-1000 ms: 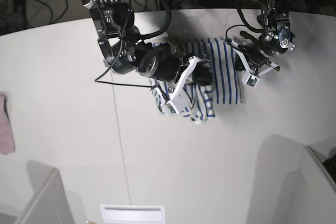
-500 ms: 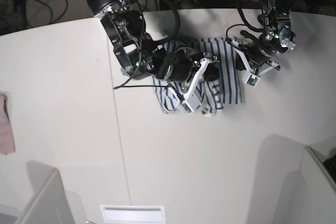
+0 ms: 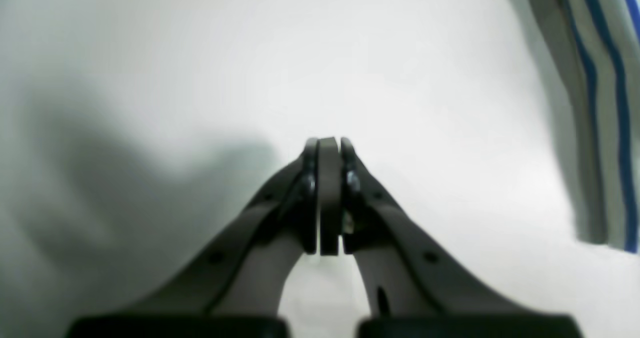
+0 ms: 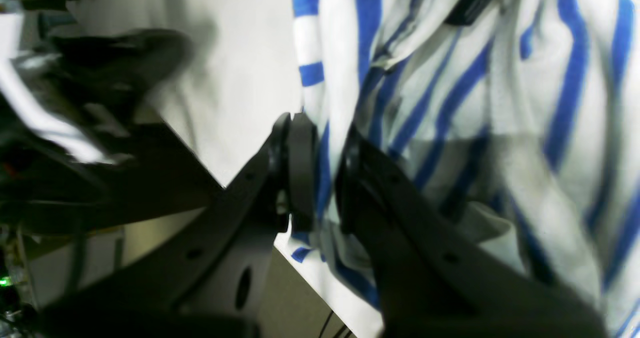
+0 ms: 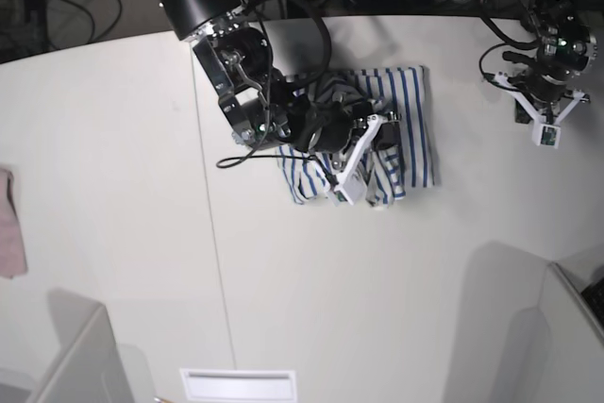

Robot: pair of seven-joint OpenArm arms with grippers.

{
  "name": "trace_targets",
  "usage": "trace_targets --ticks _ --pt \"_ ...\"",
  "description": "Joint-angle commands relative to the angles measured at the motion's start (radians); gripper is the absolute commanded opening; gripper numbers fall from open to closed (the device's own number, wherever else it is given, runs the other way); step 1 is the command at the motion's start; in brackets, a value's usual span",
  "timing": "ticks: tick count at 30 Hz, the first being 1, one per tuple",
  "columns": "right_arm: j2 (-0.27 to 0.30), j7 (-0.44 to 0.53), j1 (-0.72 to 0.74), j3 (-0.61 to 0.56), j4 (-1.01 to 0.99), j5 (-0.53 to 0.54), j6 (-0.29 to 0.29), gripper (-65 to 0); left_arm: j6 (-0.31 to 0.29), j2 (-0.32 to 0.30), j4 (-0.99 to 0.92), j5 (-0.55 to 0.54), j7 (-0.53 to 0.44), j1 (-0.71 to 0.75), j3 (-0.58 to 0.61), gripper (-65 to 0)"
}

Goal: Fold the T-shirt properly
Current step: 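Grasp the strip's end with the right gripper and fold it toward the left gripper, then press and tuck the folded bundle with the right gripper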

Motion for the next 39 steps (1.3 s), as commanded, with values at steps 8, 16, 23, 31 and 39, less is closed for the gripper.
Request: trace_targets --ticks 8,16,23,31,39 --pt "-0.018 0.019 0.013 0.0 0.024 0.027 -0.052 -32.4 0.0 -0.052 0.009 -0.187 -0.006 0.046 -0.179 -65.0" --pt "-0.029 0.022 0.069 -0.196 -0.008 0.026 -0.061 -29.6 0.0 -0.052 0.009 -0.193 -0.006 0.042 -0.266 -65.0" --pt "-0.041 0.022 0.208 -0.431 0.057 0.023 -0.064 -29.6 0.0 -0.071 -0.039 -0.195 -0.006 0.032 -0.322 -65.0" --pt "0.174 0.013 0.193 -0.33 0.33 0.029 -0.19 -65.0 -0.009 -0.088 -0.119 -0.196 -0.014 0.035 -0.391 -65.0" --pt "0.237 -0.018 0.084 -0.255 0.258 0.019 -0.215 -65.0 -0.129 -0.083 -0.12 -0.193 -0.008 0.033 -0.435 -65.0"
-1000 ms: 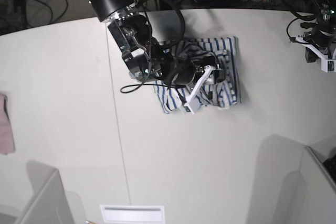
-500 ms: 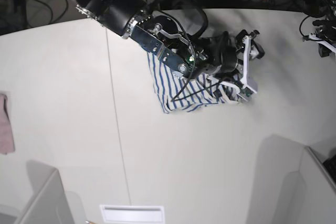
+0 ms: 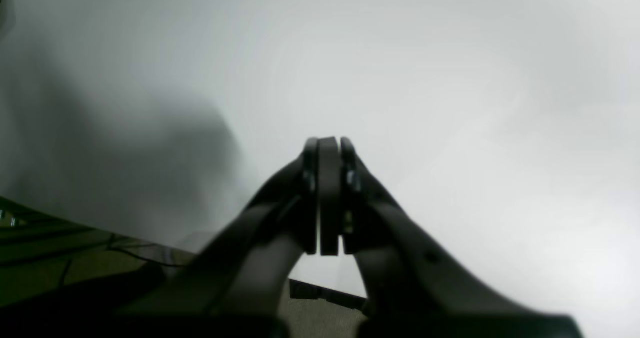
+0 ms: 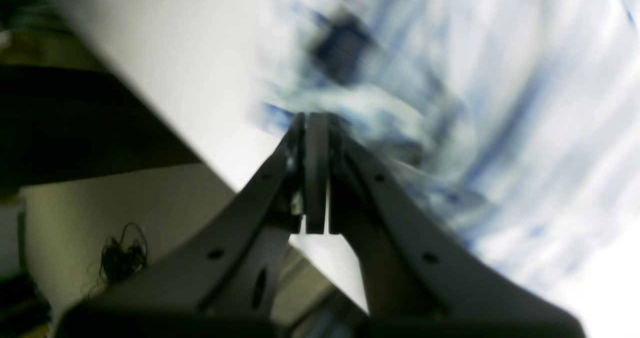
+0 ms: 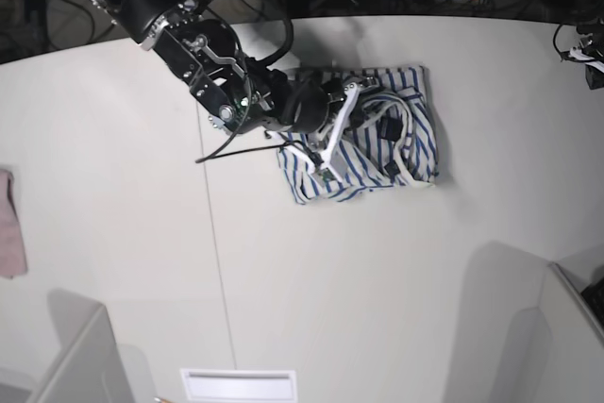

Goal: Fold the T-shirt properly
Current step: 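Press and tuck the folded bundle with the right gripper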

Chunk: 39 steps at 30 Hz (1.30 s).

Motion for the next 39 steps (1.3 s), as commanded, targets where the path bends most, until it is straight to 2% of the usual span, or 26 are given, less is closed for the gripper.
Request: trace_targets --ticks 1,15,19,24,27,29,34,39 --pt "-0.017 0.027 0.023 0.004 0.006 0.01 0.005 -65.0 -0.007 -0.019 0.014 -0.007 -0.022 -0.001 -0.009 -65.0" --pt "-0.025 0.025 0.101 0.0 -0.161 0.009 0.008 -65.0 -0.008 -0.018 0.016 -0.006 -0.022 0.005 -0.007 -65.0" --pt "-0.036 0.031 0.092 -0.115 -0.163 0.009 0.005 -65.0 -0.008 -0.018 0.016 -0.004 -0.022 0.001 -0.004 -65.0" --pt "-0.117 0.03 0.074 -0.224 -0.161 0.009 0.005 -65.0 -0.008 -0.019 0.014 -0.006 -0.022 -0.001 -0.002 -65.0" --pt "-0.162 0.028 0.095 -0.336 -0.161 0.009 0.005 -65.0 -0.008 -0.019 0.014 -0.006 -0.022 -0.001 -0.002 -65.0" --pt "-0.166 0.025 0.13 -0.395 -0.161 0.009 0.005 -65.0 -0.008 -0.022 0.011 -0.006 -0.022 -0.001 -0.002 -65.0" --pt "-0.151 -0.009 0.138 -0.355 -0.1 0.01 0.003 -65.0 -0.008 -0.044 -0.07 -0.007 -0.028 -0.002 -0.004 -65.0" --pt "-0.102 -0.013 0.137 -0.215 -0.028 0.01 0.003 -65.0 -0.008 -0.05 -0.107 -0.007 -0.03 -0.002 -0.002 -65.0"
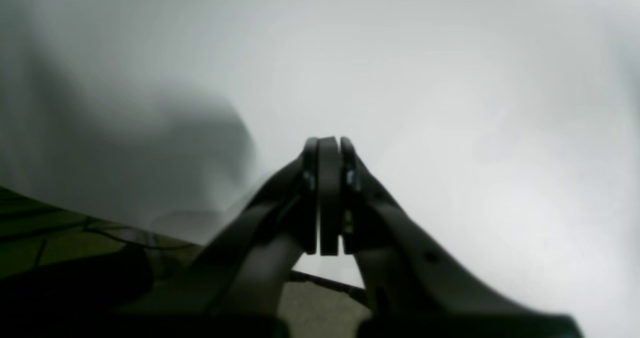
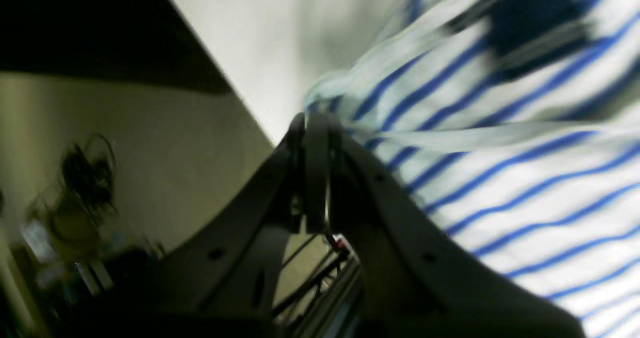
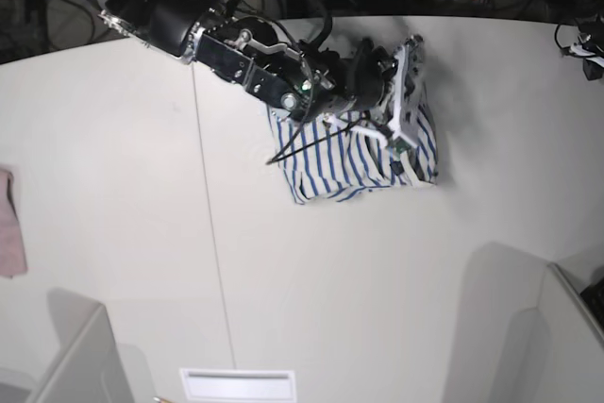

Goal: Fold the T-shirt properly
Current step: 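Press and tuck the folded bundle with the right gripper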

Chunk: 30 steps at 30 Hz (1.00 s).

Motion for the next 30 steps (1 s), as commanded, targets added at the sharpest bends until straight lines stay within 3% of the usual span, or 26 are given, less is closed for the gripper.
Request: trace_targets --ticks 1,5,8,15,25,27,30 --pt "-0.003 0.02 0.022 0.048 0.018 -0.002 0.003 -65.0 -0.008 -0.019 0.015 -0.009 -0.016 0.001 -0.006 -65.0" --pt "-0.013 0.02 0.029 0.189 0.017 -0.067 0.004 -65.0 -0.008 -0.016 0.016 -0.011 -0.016 0.001 -0.006 -65.0" --pt "-0.056 0.011 0.055 0.214 -0.035 -0.149 0.01 -65.0 -0.008 -0.015 0.016 -0.011 -0.014 -0.018 -0.006 -65.0" --pt "-0.182 0.068 0.164 0.18 -0.312 -0.17 0.01 -65.0 -0.008 -0.012 0.016 -0.011 -0.01 -0.027 -0.005 -65.0" --pt "-0.207 0.188 0.24 0.076 -0.537 -0.158 0.01 -65.0 -0.008 -0.013 0.016 -0.011 -0.011 -0.019 -0.006 -65.0" --pt "-0.211 0.205 0.237 0.057 -0.537 -0.11 0.01 -65.0 -0.008 -0.013 0.016 -0.011 -0.01 -0.024 -0.006 -65.0" --pt "-0.211 0.343 0.26 -0.056 -0.543 -0.002 0.01 -65.0 -0.008 -0.012 0.016 -0.011 -0.008 -0.027 -0.005 -65.0"
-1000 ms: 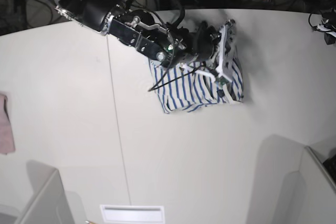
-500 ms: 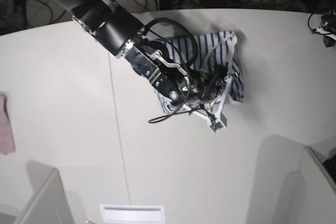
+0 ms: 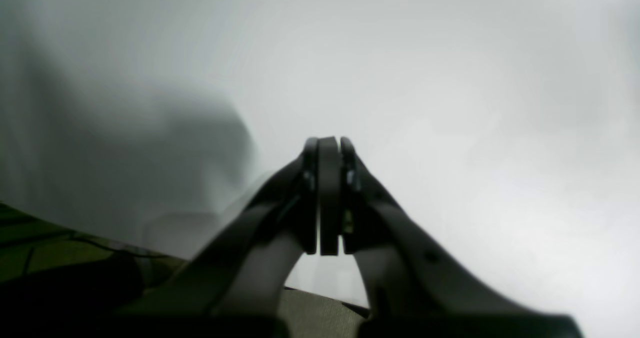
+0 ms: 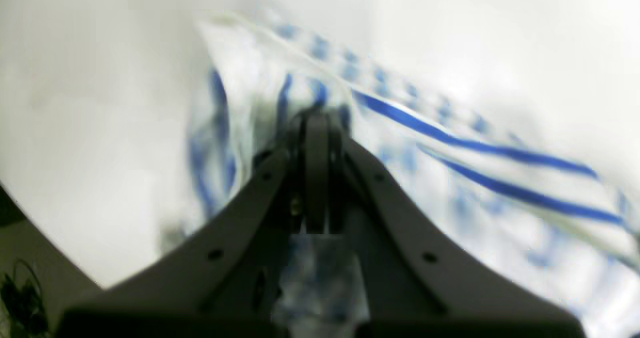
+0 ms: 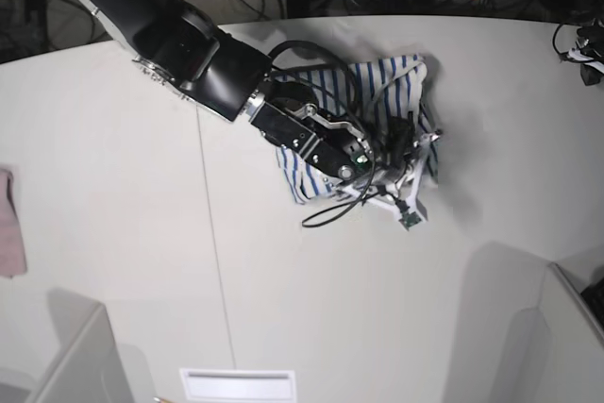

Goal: Fold the T-shirt properly
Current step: 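Press and tuck the folded bundle with the right gripper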

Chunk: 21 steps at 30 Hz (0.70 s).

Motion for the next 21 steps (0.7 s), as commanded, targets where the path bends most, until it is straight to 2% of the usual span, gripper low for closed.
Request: trace_targets --ticks 1,5,8,11,14,17,21 --pt "-0.019 0.064 0.03 -0.021 0.011 0.032 0.007 -65.0 -0.008 -0.02 0.016 -0.01 -0.012 0.001 -0.005 -65.0" --pt "-0.019 0.213 0.051 -0.1 -0.023 0.179 0.007 -65.0 -0.008 -0.02 0.016 -0.01 -0.012 -0.01 0.018 -65.0" --pt "-0.019 0.269 0.057 -0.112 -0.018 0.222 0.007 -65.0 -0.008 -0.02 0.016 -0.01 -0.012 -0.01 0.026 -65.0" --pt "-0.01 0.282 0.071 -0.109 0.04 0.239 0.007 -65.0 -0.008 -0.018 0.016 -0.01 -0.012 -0.015 0.031 -65.0" --pt "0.044 0.26 0.072 -0.092 0.126 0.272 0.007 -65.0 -0.008 -0.018 0.016 -0.01 -0.012 -0.015 0.067 -65.0" --pt "0.131 0.2 0.043 0.008 0.273 0.299 0.007 -65.0 -0.008 0.003 0.043 -0.01 -0.012 -0.01 0.11 -65.0" --pt "0.245 0.104 -0.036 0.193 0.428 0.297 0.002 -65.0 -0.008 0.072 0.178 -0.01 -0.01 0.013 0.172 -65.0"
